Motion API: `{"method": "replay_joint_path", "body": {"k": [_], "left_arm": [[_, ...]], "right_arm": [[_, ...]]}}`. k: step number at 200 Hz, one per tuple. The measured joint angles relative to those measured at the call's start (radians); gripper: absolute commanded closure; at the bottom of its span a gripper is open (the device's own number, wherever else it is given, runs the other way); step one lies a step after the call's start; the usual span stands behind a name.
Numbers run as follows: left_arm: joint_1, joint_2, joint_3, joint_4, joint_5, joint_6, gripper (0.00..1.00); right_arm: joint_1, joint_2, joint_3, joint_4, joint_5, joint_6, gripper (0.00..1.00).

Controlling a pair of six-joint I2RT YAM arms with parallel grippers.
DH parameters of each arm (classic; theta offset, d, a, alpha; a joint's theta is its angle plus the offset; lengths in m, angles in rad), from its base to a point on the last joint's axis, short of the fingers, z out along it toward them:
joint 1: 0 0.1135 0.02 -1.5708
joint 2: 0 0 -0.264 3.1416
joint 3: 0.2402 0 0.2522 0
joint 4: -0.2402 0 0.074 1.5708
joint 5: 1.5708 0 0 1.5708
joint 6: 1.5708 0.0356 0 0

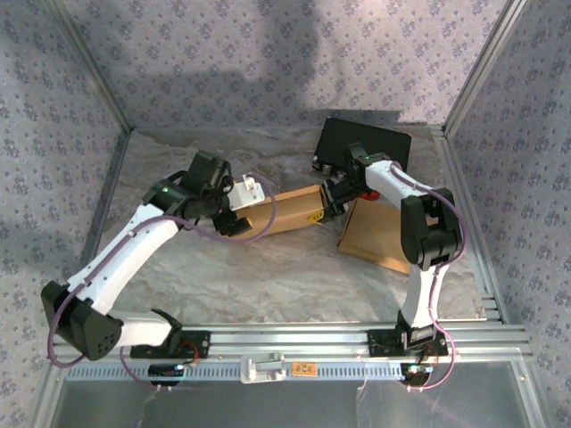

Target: Fold the paper box

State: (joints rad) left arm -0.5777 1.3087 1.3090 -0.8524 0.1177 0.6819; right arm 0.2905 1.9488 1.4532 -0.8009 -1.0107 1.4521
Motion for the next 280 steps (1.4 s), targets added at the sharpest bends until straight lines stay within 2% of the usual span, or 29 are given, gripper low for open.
{"method": "replay_joint_path", "body": {"k": [30,61,87,117,149,181,211,220,230,242,264,280], "left_arm": [[-0.008,0.094,0.014,-0.011,0.023,0.015,0.16],[-0.052,0.141,0.001,0.001,-0.020,0.032,0.17],[-0.064,0.138,-0.041,0.050,-0.054,0.037,0.21],[-0.062,0.140,-0.072,0.061,-0.058,0.047,0.34],[-0.050,0.154,-0.070,0.066,-0.035,0.051,0.41],[-0.030,0.194,-0.041,0.068,-0.008,0.044,0.43],[-0.018,0.219,-0.014,0.062,0.019,0.042,0.43],[-0.015,0.225,-0.010,0.061,0.026,0.042,0.43],[-0.010,0.227,-0.008,0.061,0.030,0.043,0.43],[-0.005,0.227,-0.007,0.060,0.036,0.043,0.43],[0.002,0.227,-0.006,0.058,0.048,0.043,0.43],[0.008,0.227,-0.006,0.055,0.055,0.043,0.43]], "right_arm": [[0.007,0.000,0.000,0.006,0.000,0.012,0.60],[0.027,0.000,0.000,0.034,0.000,0.054,0.59],[0.044,0.000,0.000,0.046,0.003,0.080,0.45],[0.045,0.000,0.000,0.042,0.015,0.087,0.32],[0.035,0.000,0.000,0.032,0.035,0.077,0.23],[-0.002,-0.008,0.029,-0.011,0.102,0.039,0.17],[-0.085,-0.112,0.044,-0.030,0.223,-0.019,0.19],[-0.109,-0.162,0.044,-0.029,0.261,-0.046,0.24],[-0.134,-0.218,0.047,-0.027,0.297,-0.076,0.34],[-0.147,-0.274,0.066,-0.031,0.343,-0.138,0.40],[-0.129,-0.336,0.121,-0.034,0.436,-0.348,0.44],[-0.081,-0.370,0.141,-0.034,0.518,-0.593,0.45]]}}
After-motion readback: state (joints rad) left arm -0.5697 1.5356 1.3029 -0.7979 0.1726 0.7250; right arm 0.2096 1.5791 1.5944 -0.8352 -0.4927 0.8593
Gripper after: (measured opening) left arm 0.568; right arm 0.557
